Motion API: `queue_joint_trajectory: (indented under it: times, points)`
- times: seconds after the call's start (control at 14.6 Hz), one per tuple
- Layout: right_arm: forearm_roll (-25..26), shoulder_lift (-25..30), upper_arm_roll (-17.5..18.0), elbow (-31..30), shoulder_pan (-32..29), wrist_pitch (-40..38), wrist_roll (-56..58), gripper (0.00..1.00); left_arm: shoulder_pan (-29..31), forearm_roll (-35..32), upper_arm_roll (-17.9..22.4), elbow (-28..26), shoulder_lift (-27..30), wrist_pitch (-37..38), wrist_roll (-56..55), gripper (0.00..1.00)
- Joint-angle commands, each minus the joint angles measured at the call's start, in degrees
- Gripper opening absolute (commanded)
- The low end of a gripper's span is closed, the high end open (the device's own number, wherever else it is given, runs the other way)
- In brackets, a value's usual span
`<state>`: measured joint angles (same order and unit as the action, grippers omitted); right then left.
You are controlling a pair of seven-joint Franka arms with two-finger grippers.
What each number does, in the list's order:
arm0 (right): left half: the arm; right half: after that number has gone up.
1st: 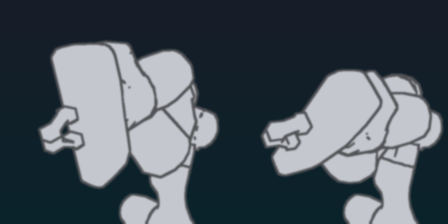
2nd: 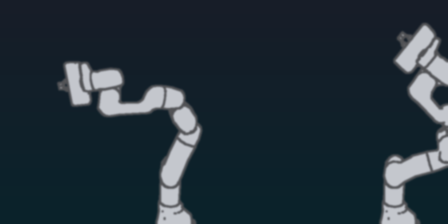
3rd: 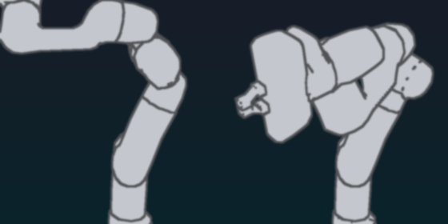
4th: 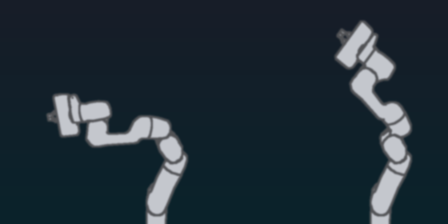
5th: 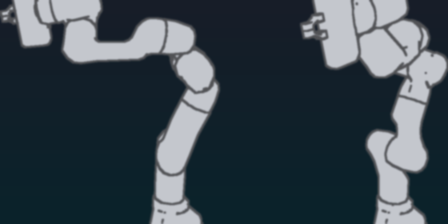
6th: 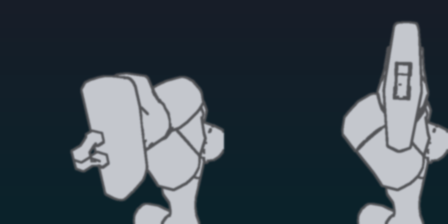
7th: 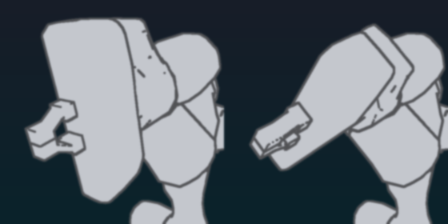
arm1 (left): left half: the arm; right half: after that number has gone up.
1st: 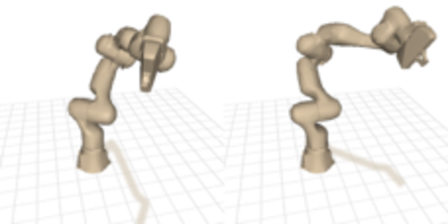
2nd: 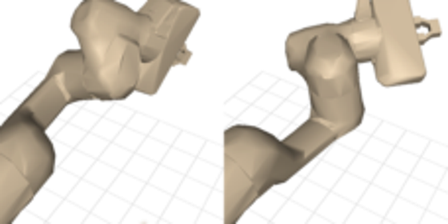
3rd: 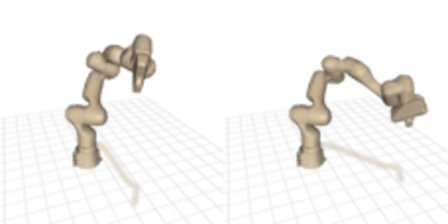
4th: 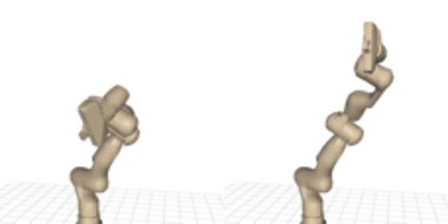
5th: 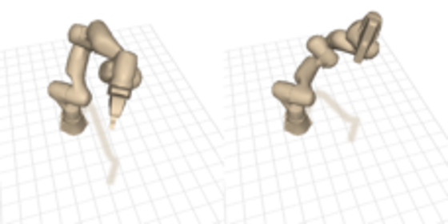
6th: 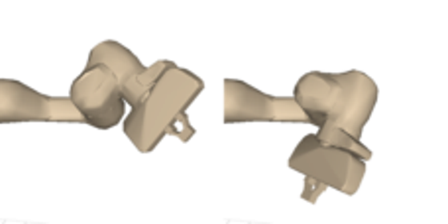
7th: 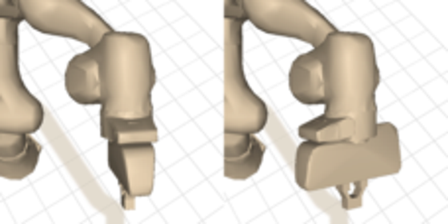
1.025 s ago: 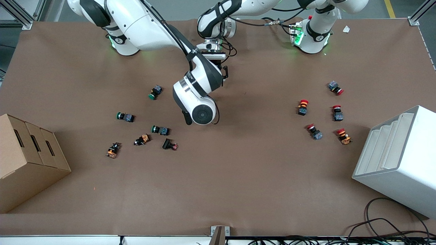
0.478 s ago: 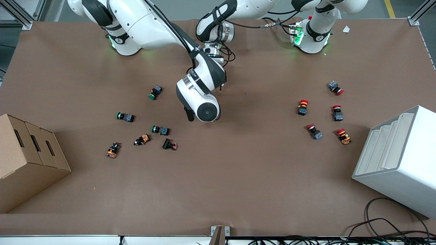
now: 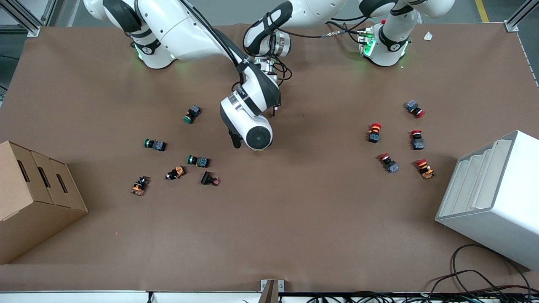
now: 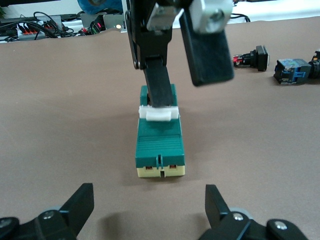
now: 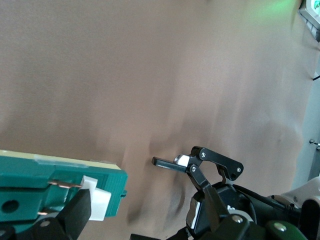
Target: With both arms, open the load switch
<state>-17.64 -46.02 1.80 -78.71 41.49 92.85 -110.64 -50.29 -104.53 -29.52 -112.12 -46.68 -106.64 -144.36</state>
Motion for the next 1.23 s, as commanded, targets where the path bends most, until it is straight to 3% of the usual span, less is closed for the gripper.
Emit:
queue_joint_trajectory:
  times: [0.0,0.55,0.75,0.96,1.16]
  points:
    - [-0.9,0.0,-0.1,-1.1,0.7,0.4,-0.6,1.0,-0.9,-1.1,0.5,0.9,-0.5,0.9,-0.7,0.99]
    - [0.1,1.4,-0.7,-0.7,-0.8,-0.9,0.9,1.0,-0.5,-1.0,0.4,1.0,0.0,0.9,-0.3,0.99]
    - [3.4,3.8,-0.8,0.8,-6.1,-4.3,12.2,1.0,-0.4,-0.6,0.4,0.9,0.2,0.9,-0.3,0.99]
    - [11.6,7.5,-0.8,1.0,-10.8,-6.1,26.0,1.0,-0.2,0.4,0.0,1.0,1.4,0.9,0.2,0.98]
    - [16.6,10.7,-0.8,0.8,-16.7,-6.3,42.6,1.0,-0.1,10.8,-1.6,3.8,3.5,0.9,6.1,0.98]
